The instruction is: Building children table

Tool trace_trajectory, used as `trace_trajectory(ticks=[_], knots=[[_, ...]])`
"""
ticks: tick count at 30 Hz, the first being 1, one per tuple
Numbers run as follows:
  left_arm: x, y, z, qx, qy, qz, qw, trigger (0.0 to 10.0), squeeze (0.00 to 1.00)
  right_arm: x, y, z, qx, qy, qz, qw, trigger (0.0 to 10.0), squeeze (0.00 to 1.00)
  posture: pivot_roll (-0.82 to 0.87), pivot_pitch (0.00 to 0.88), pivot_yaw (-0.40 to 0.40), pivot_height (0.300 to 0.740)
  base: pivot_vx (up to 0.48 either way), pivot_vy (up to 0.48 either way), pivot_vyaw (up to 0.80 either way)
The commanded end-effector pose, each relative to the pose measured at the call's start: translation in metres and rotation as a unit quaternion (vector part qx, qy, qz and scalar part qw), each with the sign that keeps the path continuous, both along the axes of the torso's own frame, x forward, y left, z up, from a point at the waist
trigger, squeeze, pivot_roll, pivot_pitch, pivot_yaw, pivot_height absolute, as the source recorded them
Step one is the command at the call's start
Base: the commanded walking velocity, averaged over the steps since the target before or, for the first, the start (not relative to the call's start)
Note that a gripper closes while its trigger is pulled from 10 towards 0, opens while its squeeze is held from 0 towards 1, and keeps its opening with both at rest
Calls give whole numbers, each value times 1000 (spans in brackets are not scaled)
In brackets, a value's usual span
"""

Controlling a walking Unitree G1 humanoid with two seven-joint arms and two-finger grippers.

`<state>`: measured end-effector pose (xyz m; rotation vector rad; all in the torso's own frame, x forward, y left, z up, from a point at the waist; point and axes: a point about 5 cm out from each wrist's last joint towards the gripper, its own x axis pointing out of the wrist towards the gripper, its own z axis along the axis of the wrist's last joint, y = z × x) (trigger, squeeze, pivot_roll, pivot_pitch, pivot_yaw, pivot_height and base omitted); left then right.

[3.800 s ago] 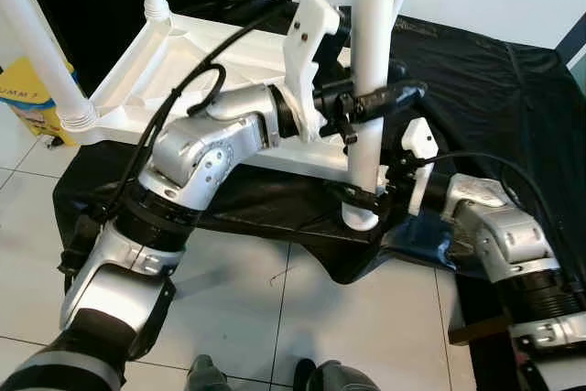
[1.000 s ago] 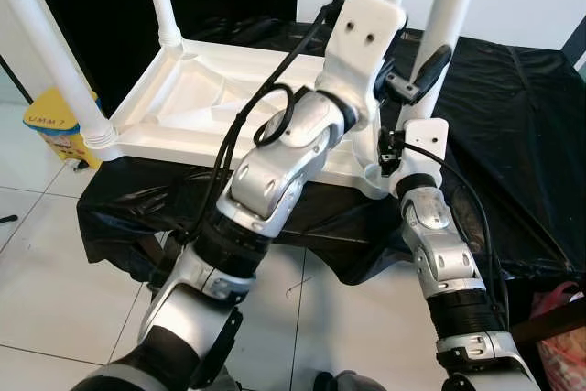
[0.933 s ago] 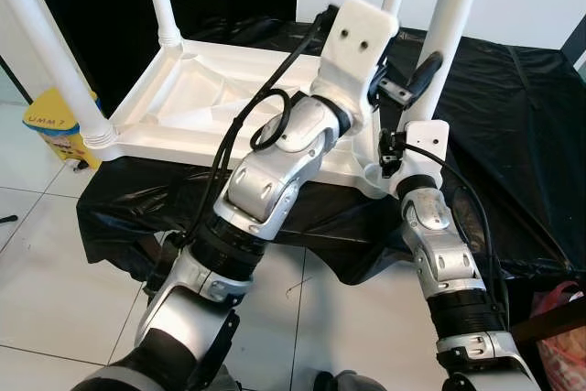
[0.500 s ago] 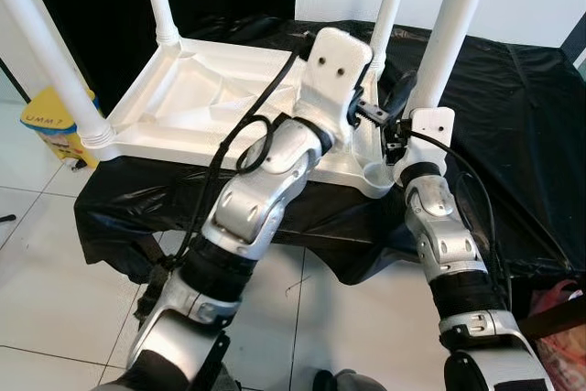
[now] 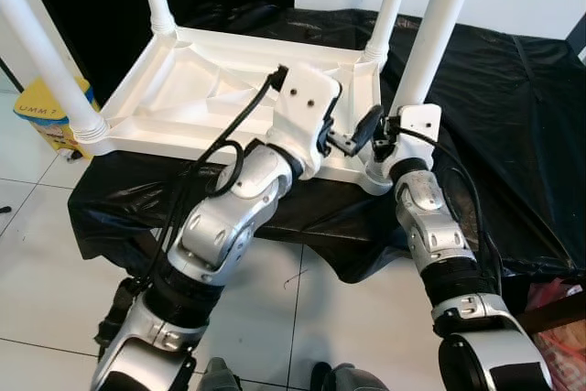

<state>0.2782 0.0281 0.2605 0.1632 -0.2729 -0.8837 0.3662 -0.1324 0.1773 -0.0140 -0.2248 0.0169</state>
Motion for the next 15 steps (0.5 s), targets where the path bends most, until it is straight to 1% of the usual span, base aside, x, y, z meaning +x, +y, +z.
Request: trace_trajectory(ticks=[1,2,6,8,10,11,12,15], knots=[[-15,-9,-5,34,9,-96,995,10000,0,0,-3,-9,12,14,-2,1000,10000,0,145,236,-71,740,0,0,0],[-18,-8,-7,41,14,-101,994,10000,0,1,-2,-15,15,26,0,1000,10000,0,153,246,-69,740,0,0,0],[-21,-7,-9,45,19,-103,994,10000,0,2,-2,-19,16,34,0,999,10000,0,156,249,-67,740,0,0,0],[-26,-5,-13,54,31,-108,992,10000,0,1,-1,-26,23,46,2,999,10000,0,178,274,-66,740,0,0,0],[-29,-4,-14,59,36,-112,991,10000,0,1,-1,-29,25,50,2,998,10000,0,178,274,-66,740,0,0,0],[-29,-4,-14,59,36,-112,991,10000,0,1,-1,-29,25,50,2,998,10000,0,178,274,-66,740,0,0,0],[-32,-4,-16,66,42,-116,990,10000,0,1,0,-31,25,51,7,998,10000,0,184,278,-65,740,0,0,0],[-38,-2,-18,75,50,-123,988,10000,0,-1,4,-33,9,42,29,999,10000,0,197,290,-64,740,0,0,0]])
